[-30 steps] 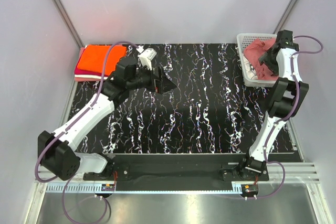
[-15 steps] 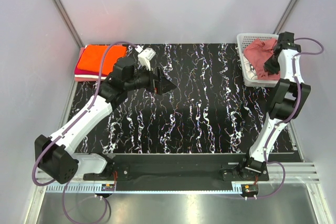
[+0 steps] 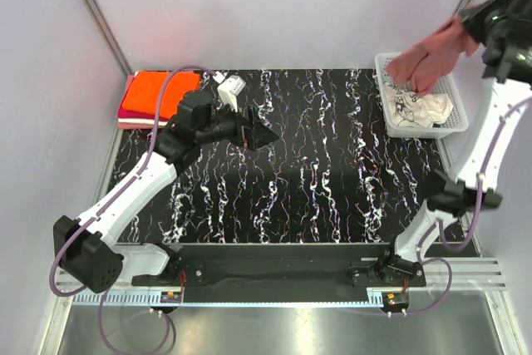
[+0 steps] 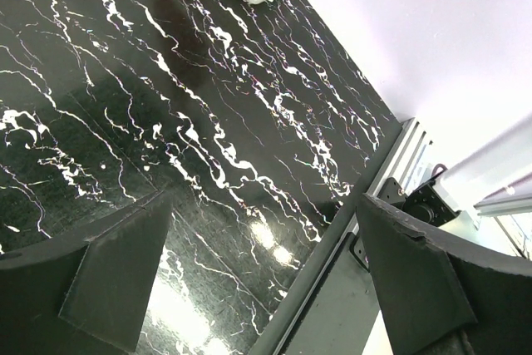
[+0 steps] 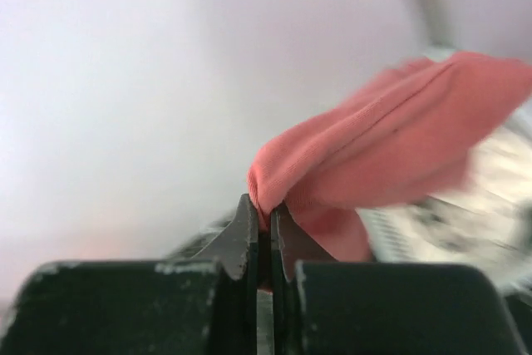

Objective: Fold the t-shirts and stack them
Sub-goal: Grab the tshirt from the pile, then move the tshirt to the center of the board

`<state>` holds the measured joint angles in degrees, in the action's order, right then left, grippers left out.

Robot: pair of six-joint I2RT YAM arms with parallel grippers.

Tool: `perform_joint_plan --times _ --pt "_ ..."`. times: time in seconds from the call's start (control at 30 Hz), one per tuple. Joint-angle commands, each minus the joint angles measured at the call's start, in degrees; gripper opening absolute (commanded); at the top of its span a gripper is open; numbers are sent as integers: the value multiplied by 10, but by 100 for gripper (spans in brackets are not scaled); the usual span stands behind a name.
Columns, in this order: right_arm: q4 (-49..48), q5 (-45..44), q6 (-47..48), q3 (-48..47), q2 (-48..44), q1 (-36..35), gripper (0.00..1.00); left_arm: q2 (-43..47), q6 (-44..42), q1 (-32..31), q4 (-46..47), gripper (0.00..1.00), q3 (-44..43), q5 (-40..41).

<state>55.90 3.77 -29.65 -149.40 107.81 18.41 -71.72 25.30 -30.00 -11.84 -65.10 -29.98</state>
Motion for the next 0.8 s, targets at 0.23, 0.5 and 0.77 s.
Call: perform_joint_plan --times 0.23,0.5,0.77 --pt "-213 427 -164 196 -214 -72 0 23 -13 1 31 99 -3 24" --pt "-280 377 -141 603 -301 -107 45 28 -31 6 -9 99 -7 127" --pt "-148 223 -49 688 -263 -109 63 -68 -100 -64 -197 99 -120 243"
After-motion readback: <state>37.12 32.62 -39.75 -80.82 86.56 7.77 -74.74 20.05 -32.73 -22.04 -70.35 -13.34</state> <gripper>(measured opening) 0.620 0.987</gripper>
